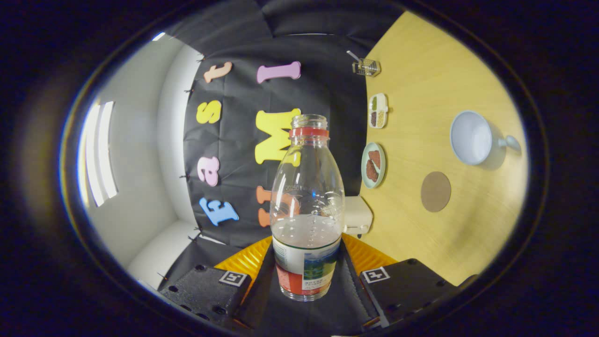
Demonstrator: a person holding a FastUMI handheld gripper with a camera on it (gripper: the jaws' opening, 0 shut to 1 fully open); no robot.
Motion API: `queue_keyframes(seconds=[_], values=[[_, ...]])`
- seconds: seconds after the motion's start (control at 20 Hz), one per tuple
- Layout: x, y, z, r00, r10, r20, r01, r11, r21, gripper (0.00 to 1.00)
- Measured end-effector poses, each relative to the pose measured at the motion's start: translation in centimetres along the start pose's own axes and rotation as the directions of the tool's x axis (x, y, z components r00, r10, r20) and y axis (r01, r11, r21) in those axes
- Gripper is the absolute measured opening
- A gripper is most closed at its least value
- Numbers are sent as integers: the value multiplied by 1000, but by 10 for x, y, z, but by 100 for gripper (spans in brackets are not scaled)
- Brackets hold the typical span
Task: Take the bottle from table, then pour the juice into the cup, finally place the bottle on the coaster
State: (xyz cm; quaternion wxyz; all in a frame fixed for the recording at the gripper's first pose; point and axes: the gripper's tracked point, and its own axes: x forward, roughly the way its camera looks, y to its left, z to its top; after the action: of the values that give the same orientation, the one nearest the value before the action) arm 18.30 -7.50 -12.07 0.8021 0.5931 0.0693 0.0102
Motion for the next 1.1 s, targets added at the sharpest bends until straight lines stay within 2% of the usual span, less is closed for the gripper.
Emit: queue_keyframes(seconds=[0.1,0.25,0.3,0.45,0.8,1.0,1.1], values=[[-6,9,7,1000,-13,-3,12,981,-194,75],[-15,16,22,999,-47,22,52,922,-383,75],[-19,16,28,998,-57,38,68,892,-448,75],[-29,23,58,991,-72,116,132,728,-673,75],[-42,51,49,989,-24,144,138,477,-868,75],[-38,58,34,985,-43,167,172,307,-936,76],[-33,58,23,986,-35,164,168,273,-947,76]])
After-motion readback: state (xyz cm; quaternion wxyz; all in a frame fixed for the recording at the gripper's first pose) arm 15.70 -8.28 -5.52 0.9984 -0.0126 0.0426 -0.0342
